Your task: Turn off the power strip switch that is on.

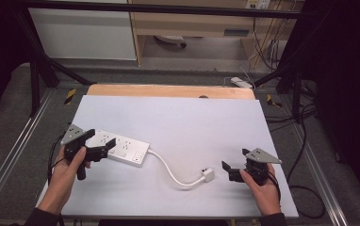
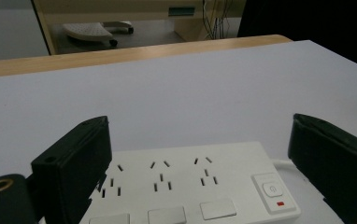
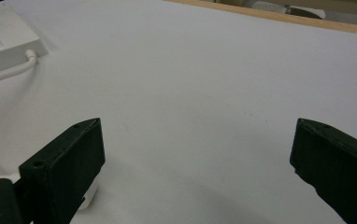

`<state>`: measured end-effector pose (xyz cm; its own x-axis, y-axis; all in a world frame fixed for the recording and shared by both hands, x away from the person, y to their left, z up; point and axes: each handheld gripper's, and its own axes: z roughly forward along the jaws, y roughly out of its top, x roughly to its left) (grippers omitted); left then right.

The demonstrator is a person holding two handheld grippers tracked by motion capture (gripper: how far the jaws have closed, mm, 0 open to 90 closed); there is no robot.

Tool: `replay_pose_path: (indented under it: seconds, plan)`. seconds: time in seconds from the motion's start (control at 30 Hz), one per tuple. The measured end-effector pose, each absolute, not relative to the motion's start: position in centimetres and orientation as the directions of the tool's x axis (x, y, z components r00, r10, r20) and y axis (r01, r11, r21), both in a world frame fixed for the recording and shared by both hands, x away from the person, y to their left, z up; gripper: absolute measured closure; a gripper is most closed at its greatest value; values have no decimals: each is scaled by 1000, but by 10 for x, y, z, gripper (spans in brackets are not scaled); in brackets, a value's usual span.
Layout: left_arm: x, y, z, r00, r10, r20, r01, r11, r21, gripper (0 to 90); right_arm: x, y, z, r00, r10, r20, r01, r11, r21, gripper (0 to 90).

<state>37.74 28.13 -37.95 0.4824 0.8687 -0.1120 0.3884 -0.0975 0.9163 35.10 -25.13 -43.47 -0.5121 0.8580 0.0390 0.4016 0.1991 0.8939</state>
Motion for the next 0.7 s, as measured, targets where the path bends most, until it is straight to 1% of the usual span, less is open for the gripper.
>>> replay_pose_path:
  seconds: [0.2,0.33,0.47,0.7]
  plan:
    - [370,285,-375,492,863,-113,402,-110,909,62,352,-251,-435,-513,857,33,401,205,893,36]
    - [363,290,-372,496,858,-134,419,-101,902,63,352,-251,-435,-512,858,36,406,205,891,36]
    - [355,294,-369,501,857,-120,427,-125,896,64,352,-252,-436,-513,858,33,403,207,892,36]
    - [342,303,-367,497,861,-110,425,-130,896,64,352,-252,-435,-511,859,35,403,203,893,36]
